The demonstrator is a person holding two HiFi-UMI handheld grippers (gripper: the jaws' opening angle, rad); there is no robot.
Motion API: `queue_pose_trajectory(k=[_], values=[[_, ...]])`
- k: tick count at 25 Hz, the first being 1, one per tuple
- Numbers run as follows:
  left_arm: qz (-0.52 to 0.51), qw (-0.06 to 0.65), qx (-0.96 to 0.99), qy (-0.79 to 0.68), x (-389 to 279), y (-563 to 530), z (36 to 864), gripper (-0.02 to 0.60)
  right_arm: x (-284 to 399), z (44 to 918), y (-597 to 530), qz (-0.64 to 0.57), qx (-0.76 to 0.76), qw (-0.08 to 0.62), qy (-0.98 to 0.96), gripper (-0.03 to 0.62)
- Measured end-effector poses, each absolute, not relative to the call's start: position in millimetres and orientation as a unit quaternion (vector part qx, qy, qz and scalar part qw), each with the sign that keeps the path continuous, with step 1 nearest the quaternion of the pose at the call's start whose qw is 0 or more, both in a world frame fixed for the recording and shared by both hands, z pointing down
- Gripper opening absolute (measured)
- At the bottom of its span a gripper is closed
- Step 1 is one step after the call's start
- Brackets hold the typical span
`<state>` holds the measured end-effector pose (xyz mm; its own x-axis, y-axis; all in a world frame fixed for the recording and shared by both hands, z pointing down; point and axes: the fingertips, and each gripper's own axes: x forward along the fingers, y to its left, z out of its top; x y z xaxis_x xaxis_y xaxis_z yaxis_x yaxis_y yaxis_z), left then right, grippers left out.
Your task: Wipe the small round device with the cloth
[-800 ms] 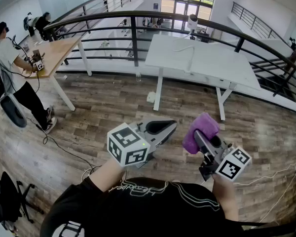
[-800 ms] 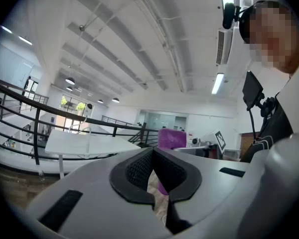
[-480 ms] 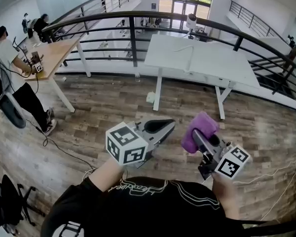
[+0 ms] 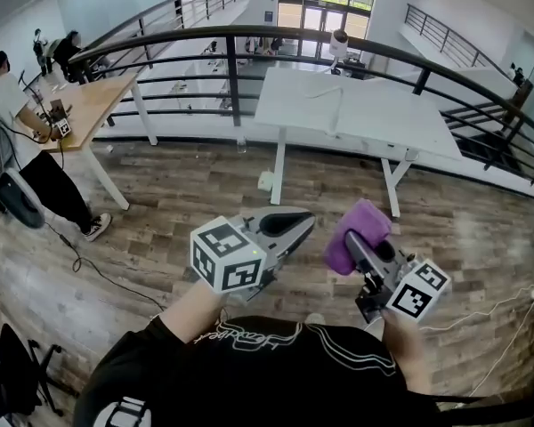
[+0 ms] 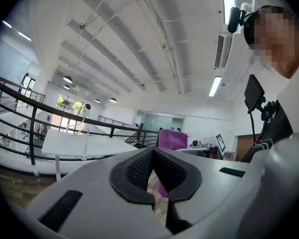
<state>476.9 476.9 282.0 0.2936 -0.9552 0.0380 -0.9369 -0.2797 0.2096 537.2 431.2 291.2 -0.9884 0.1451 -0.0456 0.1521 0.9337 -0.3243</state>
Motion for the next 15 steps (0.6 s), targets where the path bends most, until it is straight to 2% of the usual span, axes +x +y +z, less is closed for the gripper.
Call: queue_pose_trajectory(k=[7, 15], values=[[-0.04, 0.099, 0.802, -0.587, 478, 449, 293, 0.006, 537, 302, 399, -0.179, 0.065, 0.023, 0.981, 0.061], [-0.028, 0.104, 0.797, -0.594, 450, 392, 304, 0.006, 507, 312, 341, -0.189, 0.078, 0.031, 0.978, 0.061]])
